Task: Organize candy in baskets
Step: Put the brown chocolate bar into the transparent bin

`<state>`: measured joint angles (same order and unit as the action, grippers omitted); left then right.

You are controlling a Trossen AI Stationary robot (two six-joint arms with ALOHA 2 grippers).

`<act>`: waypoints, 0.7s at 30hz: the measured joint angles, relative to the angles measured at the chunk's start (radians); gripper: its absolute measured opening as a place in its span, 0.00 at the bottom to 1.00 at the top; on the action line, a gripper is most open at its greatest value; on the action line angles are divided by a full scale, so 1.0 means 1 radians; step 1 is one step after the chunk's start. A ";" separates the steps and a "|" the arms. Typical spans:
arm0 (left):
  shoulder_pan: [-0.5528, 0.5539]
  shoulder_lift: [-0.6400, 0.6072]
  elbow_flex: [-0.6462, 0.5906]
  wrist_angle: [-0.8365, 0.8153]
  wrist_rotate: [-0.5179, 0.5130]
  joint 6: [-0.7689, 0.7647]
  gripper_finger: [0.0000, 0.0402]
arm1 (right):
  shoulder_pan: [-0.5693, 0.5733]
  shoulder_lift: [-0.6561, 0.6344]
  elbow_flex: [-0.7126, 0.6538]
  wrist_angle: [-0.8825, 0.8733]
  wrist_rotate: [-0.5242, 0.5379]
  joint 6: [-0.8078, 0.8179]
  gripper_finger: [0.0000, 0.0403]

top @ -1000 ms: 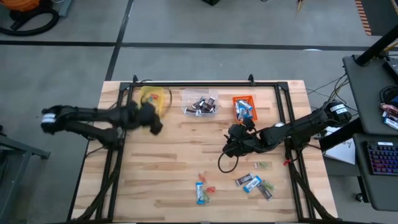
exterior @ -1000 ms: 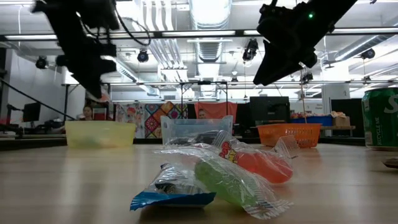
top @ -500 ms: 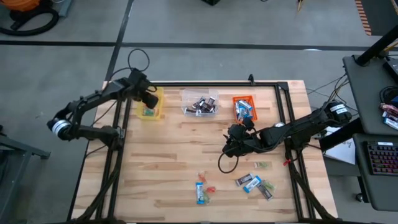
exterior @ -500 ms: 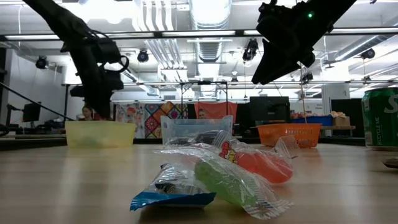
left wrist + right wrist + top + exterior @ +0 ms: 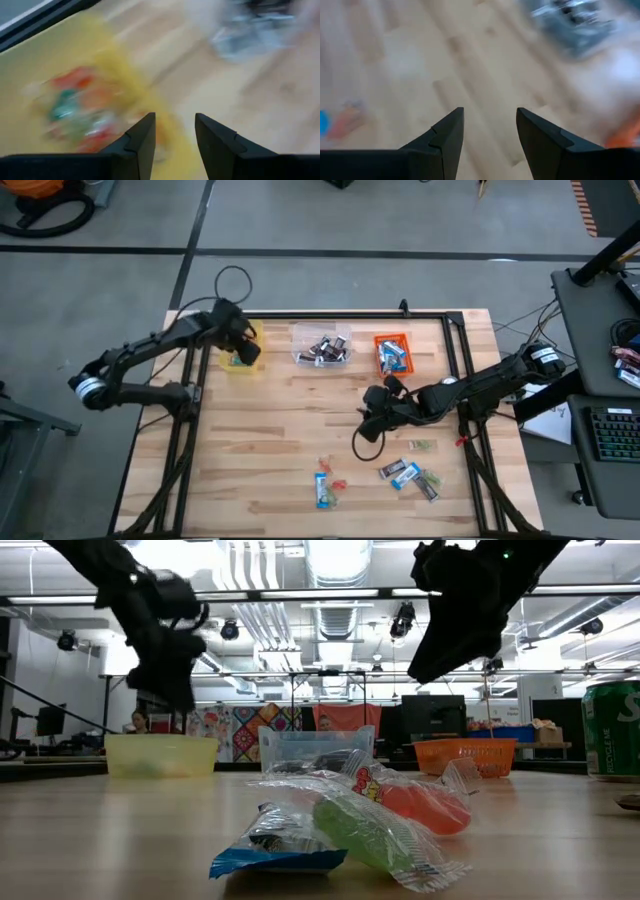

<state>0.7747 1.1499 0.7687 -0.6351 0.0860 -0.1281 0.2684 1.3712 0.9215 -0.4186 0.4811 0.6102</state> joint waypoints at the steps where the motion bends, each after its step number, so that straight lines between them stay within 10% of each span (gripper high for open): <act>1: -0.047 -0.019 0.000 0.009 0.000 -0.018 0.30 | 0.000 0.000 0.000 0.006 -0.033 0.000 0.43; 12: -0.795 -0.077 -0.001 0.142 -0.404 -0.306 0.29 | 0.044 0.014 0.000 0.020 -0.504 0.167 0.42; 21: -1.297 0.083 -0.001 0.329 -0.863 -0.479 0.29 | 0.129 0.096 0.037 -0.275 -0.622 0.441 0.34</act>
<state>-0.5228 1.2333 0.7673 -0.3066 -0.7774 -0.6067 0.3971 1.4667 0.9582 -0.6937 -0.1409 1.0511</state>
